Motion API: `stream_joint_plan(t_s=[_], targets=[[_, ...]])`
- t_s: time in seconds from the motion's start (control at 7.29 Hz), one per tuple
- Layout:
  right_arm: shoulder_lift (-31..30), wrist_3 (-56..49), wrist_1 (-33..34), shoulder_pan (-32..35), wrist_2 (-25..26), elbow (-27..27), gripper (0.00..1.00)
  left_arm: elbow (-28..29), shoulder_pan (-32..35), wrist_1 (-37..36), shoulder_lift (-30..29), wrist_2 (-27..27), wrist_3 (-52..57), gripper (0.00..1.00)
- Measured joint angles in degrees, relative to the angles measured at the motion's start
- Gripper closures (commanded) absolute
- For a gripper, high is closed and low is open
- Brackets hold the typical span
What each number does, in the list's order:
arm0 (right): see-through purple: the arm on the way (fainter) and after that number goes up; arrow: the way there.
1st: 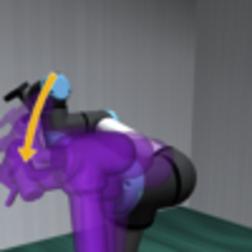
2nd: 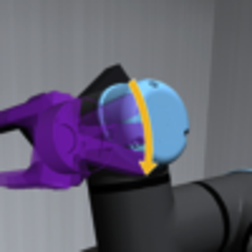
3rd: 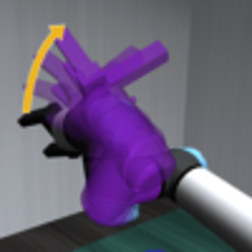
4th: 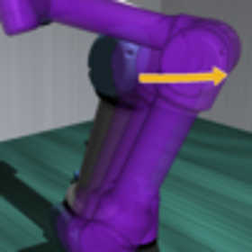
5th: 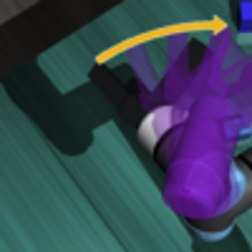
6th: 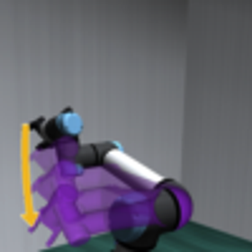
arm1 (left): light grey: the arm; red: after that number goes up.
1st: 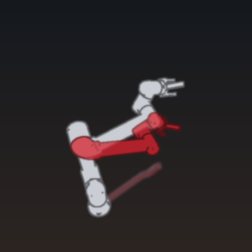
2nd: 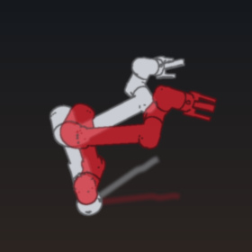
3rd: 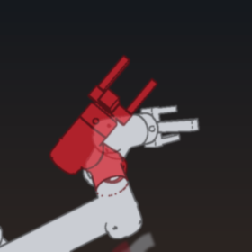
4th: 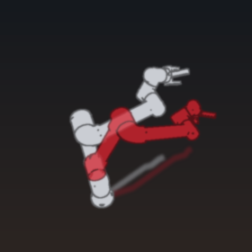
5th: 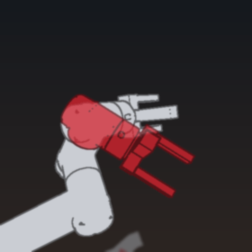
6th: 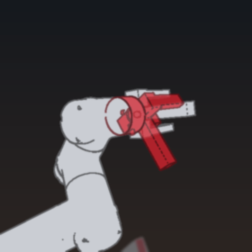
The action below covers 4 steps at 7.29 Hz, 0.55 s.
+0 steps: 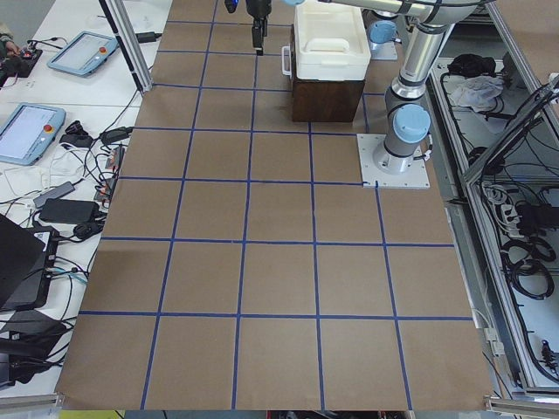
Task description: Put scissors in drawer and close it
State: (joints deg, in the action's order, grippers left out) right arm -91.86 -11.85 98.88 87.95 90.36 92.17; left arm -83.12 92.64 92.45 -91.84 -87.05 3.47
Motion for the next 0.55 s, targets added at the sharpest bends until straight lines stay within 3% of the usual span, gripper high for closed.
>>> stream_joint_plan(t_s=[0.27,0.55], targets=[[-0.6,3.7,-0.9,0.1,-0.1,0.0,0.0,-6.6,-0.7,-9.4,4.1,0.2,0.3,0.0],[-0.8,4.9,-1.2,0.1,0.0,0.0,0.0,-8.1,-0.8,-8.2,6.4,-1.4,-0.5,0.0]])
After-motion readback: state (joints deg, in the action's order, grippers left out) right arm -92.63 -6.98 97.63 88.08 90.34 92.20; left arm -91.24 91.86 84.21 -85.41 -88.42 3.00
